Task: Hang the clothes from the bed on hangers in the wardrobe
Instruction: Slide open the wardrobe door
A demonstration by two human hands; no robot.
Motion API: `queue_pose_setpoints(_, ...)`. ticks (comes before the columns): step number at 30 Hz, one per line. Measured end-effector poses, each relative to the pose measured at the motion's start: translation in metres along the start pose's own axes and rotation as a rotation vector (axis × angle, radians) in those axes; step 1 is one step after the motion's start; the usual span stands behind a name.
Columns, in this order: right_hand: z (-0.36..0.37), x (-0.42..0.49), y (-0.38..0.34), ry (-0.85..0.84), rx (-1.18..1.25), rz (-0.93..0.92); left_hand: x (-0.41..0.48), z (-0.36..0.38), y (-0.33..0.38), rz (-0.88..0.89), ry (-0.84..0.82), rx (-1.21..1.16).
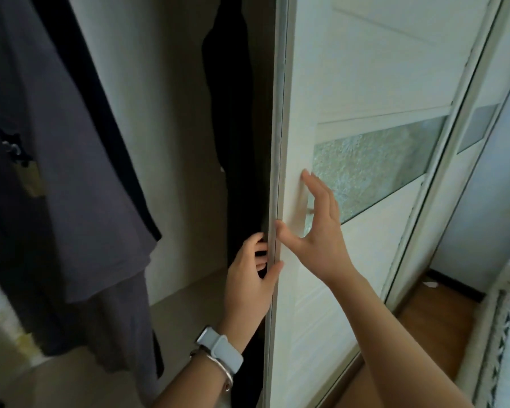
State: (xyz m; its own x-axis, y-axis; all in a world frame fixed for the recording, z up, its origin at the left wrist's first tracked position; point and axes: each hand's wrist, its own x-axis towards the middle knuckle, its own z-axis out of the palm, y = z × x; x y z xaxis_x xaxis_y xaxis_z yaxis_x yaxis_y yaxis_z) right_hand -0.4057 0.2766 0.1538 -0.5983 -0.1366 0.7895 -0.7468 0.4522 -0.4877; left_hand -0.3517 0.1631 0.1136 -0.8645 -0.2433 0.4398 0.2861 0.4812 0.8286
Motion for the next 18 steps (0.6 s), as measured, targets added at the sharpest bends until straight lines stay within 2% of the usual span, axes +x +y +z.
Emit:
queue_pose_setpoints(9, -0.026, 0.025, 0.045, -0.07, 0.073, 0.126, 0.04, 0.048, 0.006, 0.063, -0.114, 0.019)
queue_pose_setpoints(18, -0.043, 0.043, 0.073, -0.096, 0.036, 0.259, 0.065, 0.084, 0.011, 0.061, -0.162, 0.03)
